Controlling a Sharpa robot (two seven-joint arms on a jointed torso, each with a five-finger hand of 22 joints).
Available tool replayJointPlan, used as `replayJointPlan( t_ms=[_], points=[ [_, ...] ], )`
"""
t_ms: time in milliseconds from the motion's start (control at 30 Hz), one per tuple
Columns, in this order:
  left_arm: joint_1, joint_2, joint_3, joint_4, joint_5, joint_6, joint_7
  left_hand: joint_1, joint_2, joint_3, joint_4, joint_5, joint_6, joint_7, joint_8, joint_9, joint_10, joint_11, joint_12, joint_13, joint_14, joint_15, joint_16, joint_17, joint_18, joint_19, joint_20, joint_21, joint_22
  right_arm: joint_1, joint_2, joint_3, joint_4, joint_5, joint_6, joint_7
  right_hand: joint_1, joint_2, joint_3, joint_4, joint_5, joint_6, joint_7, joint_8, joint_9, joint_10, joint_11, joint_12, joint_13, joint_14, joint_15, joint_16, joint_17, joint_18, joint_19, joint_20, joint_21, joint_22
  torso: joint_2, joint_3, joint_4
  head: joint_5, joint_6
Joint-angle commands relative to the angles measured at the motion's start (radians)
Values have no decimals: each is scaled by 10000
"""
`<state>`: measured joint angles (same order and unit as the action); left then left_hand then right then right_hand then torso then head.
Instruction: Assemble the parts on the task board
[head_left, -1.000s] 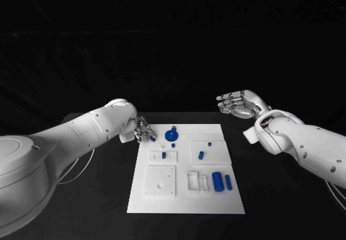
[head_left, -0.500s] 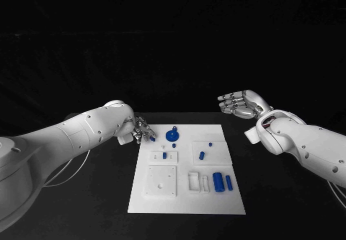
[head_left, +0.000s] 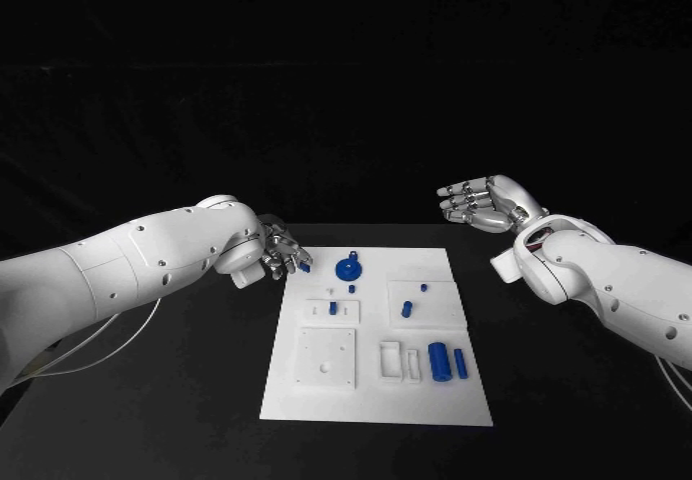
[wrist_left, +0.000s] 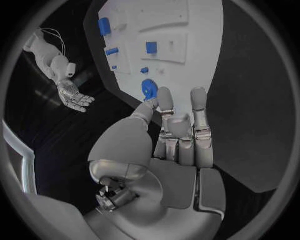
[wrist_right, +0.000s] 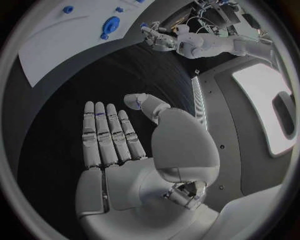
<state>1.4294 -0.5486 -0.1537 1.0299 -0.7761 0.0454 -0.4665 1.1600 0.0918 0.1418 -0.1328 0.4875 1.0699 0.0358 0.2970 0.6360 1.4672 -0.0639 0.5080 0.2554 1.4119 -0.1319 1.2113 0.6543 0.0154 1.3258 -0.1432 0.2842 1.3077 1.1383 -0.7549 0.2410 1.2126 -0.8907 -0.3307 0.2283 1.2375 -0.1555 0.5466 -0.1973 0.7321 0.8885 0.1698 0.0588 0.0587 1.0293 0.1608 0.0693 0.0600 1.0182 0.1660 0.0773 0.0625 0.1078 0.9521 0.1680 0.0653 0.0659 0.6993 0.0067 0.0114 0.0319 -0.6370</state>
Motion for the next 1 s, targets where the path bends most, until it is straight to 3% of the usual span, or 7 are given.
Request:
replayJointPlan(
  t_ms=[33, 167, 333, 667, 1000],
  points=[
    [36, -178, -22, 490, 117, -1040, -526, -44, -16, 389, -316, 50, 569, -488, 5, 1967, 493, -55, 50, -20, 83, 14, -16, 37, -19, 101, 1, 49, 195, -14, -8, 6, -16, 28, 60, 62, -4, 39, 11, -17, 52, -49, -13, -18, -15, -80, -16, -15, -14, -48, 12, -37, -16, 125, -49, 0, 10, -10, -77, 0, 75, -9, -50],
    [36, -421, -104, 1068, -99, -1383, -605, -59, -33, 414, -324, 73, 590, -490, -15, 1962, 493, -55, 83, -53, 95, 17, -26, 67, 1, 101, 14, 72, 193, -36, -25, 6, -12, 41, 67, 60, -4, 39, 11, -17, 52, -49, -13, -18, -15, -80, -16, -15, -14, -48, 12, -37, -16, 125, -49, 0, 10, -10, -101, -10, 112, -42, -77],
    [22, -616, -351, 1656, -452, -1825, -606, -62, -52, 426, -324, 86, 618, -495, -23, 1958, 492, -59, 119, -71, 114, 20, -2, 140, 22, 105, 26, 100, 193, -77, -58, 6, 18, 47, 68, 58, 1, 32, -10, -29, 72, -58, -17, -18, -15, -93, -21, -16, -15, -57, 10, -36, -15, 125, -56, 1, 11, -10, -142, -8, 167, -61, -138],
    [-121, -605, -773, 2146, -919, -2344, -498, -48, -66, 440, -328, 96, 648, -498, -42, 1941, 493, -61, 152, -92, 126, 29, 13, 197, 55, 109, 51, 132, 194, -137, -91, 6, 83, 49, 69, 59, 1, 32, -10, -29, 72, -58, -17, -18, -15, -93, -21, -16, -15, -57, 10, -36, -15, 125, -56, 1, 11, -10, -133, -8, 152, -63, -176],
    [-402, -439, -876, 2284, -1284, -2519, -367, -35, -71, 451, -339, 96, 657, -496, -55, 1932, 493, -62, 173, -108, 131, 34, 26, 242, 80, 109, 66, 156, 193, -177, -115, 6, 115, 49, 77, 61, 1, 32, -10, -29, 72, -58, -17, -18, -15, -93, -21, -16, -15, -57, 10, -36, -15, 125, -56, 1, 11, -10, -120, -7, 147, -104, -199]
  ],
)
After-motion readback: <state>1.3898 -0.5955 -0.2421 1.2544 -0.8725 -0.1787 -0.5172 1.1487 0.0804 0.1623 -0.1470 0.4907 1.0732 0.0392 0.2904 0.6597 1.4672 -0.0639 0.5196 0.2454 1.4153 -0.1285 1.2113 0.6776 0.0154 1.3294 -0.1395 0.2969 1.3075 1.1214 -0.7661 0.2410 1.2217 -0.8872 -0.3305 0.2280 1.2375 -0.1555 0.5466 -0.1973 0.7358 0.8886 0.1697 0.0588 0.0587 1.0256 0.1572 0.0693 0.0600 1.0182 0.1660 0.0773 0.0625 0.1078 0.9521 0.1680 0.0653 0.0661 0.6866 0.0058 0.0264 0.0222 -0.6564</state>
